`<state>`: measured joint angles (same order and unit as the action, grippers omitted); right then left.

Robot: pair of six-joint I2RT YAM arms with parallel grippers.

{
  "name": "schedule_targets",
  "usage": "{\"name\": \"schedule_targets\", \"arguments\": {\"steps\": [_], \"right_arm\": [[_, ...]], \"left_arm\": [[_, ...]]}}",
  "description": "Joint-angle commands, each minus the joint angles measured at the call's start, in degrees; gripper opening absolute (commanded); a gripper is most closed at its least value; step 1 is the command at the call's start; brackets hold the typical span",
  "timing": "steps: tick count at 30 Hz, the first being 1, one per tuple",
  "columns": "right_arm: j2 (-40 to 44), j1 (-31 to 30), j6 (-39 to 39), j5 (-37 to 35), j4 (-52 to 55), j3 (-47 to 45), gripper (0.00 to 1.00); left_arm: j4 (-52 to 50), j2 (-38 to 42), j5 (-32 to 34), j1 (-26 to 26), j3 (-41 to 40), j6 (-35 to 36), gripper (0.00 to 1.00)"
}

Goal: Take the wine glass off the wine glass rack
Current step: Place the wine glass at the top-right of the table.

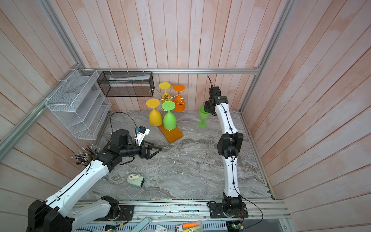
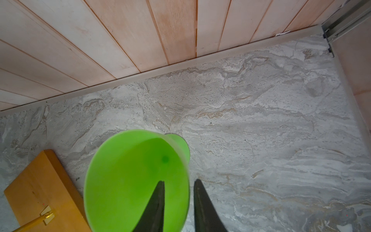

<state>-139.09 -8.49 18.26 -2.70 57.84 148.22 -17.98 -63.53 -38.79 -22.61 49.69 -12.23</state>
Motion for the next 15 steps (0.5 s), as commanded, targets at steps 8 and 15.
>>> {"name": "schedule_targets", "arguments": {"steps": [8,15], "right_arm": [[2.6,-0.5,-0.6,-0.2,-1.9,1.5,0.4],[5.3,-0.9,-1.5,-2.6,-2.1,1.4,0.52]], "left_arm": [[0.4,1.2,1.3,0.2,-1.0,0.3,1.0],[-0.3,2.0,2.3,0.2,-1.1,0.3,1.0]]}}
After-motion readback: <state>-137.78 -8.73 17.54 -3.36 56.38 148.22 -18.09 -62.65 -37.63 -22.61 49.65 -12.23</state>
